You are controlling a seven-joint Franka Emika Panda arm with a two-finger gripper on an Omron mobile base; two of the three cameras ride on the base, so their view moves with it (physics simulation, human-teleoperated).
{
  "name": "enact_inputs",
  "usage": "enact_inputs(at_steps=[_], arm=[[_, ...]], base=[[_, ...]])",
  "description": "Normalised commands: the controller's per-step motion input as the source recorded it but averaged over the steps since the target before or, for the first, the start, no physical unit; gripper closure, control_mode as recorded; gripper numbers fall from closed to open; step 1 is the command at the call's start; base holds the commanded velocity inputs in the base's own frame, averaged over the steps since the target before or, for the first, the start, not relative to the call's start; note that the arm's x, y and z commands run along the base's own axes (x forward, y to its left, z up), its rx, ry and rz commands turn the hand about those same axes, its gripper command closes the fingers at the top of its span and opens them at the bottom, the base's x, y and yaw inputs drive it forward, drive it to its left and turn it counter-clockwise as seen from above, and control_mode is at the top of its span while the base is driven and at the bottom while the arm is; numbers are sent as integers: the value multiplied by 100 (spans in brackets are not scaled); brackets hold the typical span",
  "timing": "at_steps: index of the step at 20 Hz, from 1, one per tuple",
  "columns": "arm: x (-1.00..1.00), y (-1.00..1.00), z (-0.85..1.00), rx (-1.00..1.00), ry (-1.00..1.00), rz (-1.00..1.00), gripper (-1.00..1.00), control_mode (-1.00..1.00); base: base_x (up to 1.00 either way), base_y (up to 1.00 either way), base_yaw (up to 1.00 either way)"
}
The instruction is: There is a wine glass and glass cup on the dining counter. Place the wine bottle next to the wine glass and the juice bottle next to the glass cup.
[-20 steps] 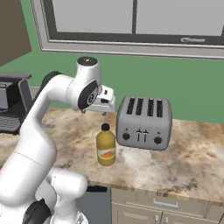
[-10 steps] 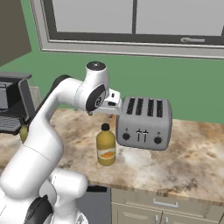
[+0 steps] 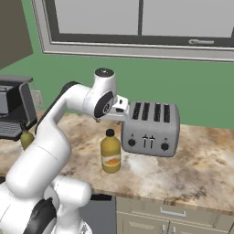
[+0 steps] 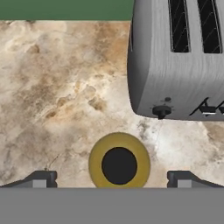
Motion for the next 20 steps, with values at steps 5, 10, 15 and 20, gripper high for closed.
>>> enact_inputs(at_steps=[5, 10, 15, 20], arm=[[5, -11, -13, 0, 0, 0, -100, -100], [-4, -4, -12, 0, 0, 0, -100, -100], [0, 0, -14, -2, 1, 0, -100, -100], [2, 0, -20, -3, 5, 0, -100, -100]], base=[[0, 0, 0], [0, 0, 0], [0, 0, 0], [0, 0, 0]])
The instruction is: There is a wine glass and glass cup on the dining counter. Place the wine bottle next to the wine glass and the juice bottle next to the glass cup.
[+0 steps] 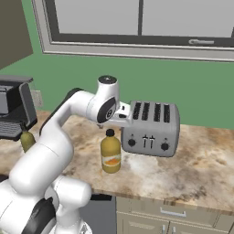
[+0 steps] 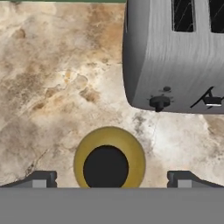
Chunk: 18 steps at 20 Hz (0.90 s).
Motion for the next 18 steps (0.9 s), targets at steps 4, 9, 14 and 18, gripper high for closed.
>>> enact_inputs(at_steps=[4, 9, 14, 18], arm=[[0, 0, -19, -2, 8, 0, -100, -100], [0, 0, -17, 0, 9, 0, -100, -100], [0, 0, -16, 0, 10, 0, -100, -100], [2, 0, -15, 0, 10, 0, -100, -100]], base=[[0, 0, 0], [0, 0, 0], [0, 0, 0], [0, 0, 0]])
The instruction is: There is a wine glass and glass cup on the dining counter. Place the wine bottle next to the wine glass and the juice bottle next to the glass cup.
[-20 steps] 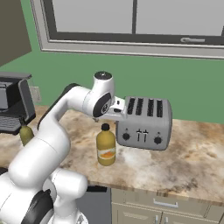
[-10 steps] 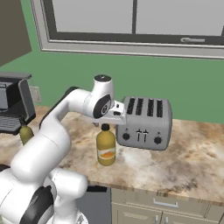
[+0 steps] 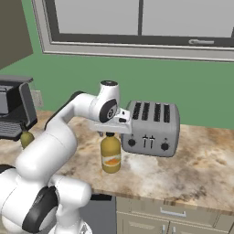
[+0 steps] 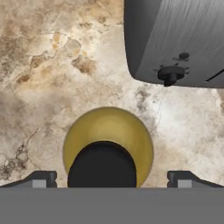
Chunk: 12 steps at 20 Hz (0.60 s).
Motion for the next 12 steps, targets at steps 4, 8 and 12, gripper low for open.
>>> enact_inputs(at_steps=[4, 8, 12], arm=[[2, 0, -11, 0, 6, 0, -100, -100], [-3, 0, -4, 0, 4, 0, 100, -100], [-4, 0, 0, 0, 2, 0, 100, -100]], base=[[0, 0, 0], [0, 0, 0], [0, 0, 0]])
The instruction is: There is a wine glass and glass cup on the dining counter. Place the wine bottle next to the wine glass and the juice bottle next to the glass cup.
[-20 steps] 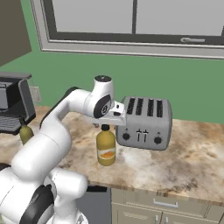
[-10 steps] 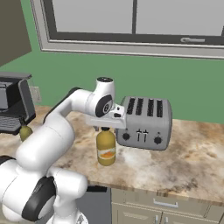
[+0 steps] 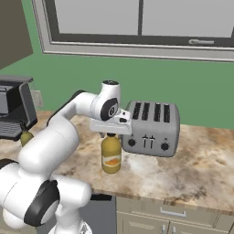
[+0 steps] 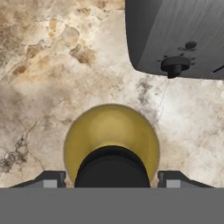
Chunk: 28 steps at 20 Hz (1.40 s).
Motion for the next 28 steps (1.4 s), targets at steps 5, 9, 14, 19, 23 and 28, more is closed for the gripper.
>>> enact_inputs(at_steps=[5, 9, 14, 19, 23, 28], arm=[[-7, 0, 12, 5, 0, 0, 100, -100], [-20, 0, 38, 9, 7, 0, 100, -100], [-45, 0, 44, 1, -3, 0, 100, -100], [-46, 6, 36, -1, -8, 0, 100, -100], [-44, 13, 25, -4, -8, 0, 100, -100], [-25, 27, 20, -15, -2, 0, 100, -100]], base=[[0, 0, 0], [0, 0, 0], [0, 0, 0], [0, 0, 0], [0, 0, 0], [0, 0, 0]])
